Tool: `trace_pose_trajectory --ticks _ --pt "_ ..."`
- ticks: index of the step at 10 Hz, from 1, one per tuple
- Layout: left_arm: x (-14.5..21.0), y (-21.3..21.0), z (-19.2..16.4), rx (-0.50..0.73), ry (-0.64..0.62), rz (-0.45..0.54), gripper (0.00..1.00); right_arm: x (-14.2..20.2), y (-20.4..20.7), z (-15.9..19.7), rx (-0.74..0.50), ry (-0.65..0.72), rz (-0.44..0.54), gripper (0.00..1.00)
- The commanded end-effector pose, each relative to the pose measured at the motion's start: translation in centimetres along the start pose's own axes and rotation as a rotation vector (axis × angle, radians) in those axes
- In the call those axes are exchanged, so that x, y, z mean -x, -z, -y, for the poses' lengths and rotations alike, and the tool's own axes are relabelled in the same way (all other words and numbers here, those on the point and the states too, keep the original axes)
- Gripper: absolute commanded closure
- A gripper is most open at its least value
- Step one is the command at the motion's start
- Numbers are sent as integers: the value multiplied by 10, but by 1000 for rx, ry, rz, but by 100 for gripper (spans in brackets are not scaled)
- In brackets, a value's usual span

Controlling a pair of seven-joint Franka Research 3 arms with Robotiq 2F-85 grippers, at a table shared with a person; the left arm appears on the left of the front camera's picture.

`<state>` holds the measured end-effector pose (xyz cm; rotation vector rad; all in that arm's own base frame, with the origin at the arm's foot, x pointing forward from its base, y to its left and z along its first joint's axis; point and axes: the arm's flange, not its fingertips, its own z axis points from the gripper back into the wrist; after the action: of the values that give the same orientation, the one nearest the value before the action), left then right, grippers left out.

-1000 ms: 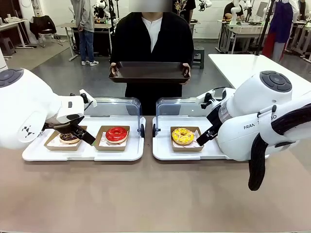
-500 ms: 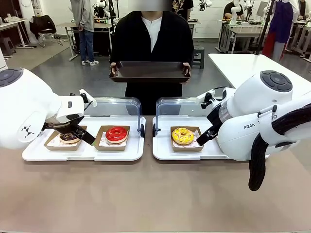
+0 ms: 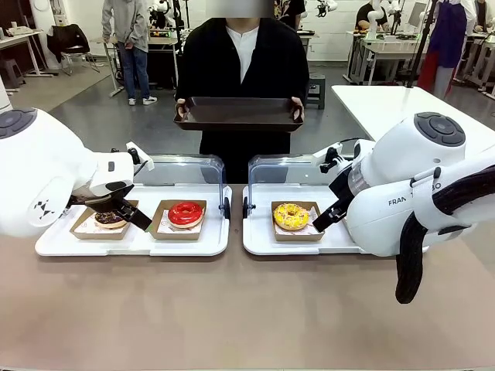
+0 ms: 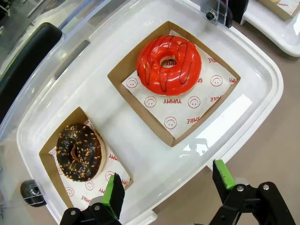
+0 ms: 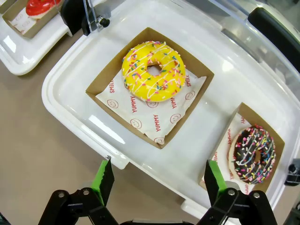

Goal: Provide the desired donut to the person.
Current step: Pick up and lift the Paper togo box containing the Donut pointed at by the person.

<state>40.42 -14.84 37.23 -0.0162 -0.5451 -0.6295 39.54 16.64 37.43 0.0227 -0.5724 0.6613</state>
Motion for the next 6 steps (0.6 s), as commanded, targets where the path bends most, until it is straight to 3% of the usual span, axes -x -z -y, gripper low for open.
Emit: trace_pose_trajectory --ticks 1,2,6 --pt "0 0 0 0 0 0 0 0 0 0 0 0 0 0" --pt "0 0 0 0 0 0 0 0 0 0 0 0 0 0" --pt "-28 -84 -38 164 69 -92 0 -13 -89 24 -8 -17 -46 0"
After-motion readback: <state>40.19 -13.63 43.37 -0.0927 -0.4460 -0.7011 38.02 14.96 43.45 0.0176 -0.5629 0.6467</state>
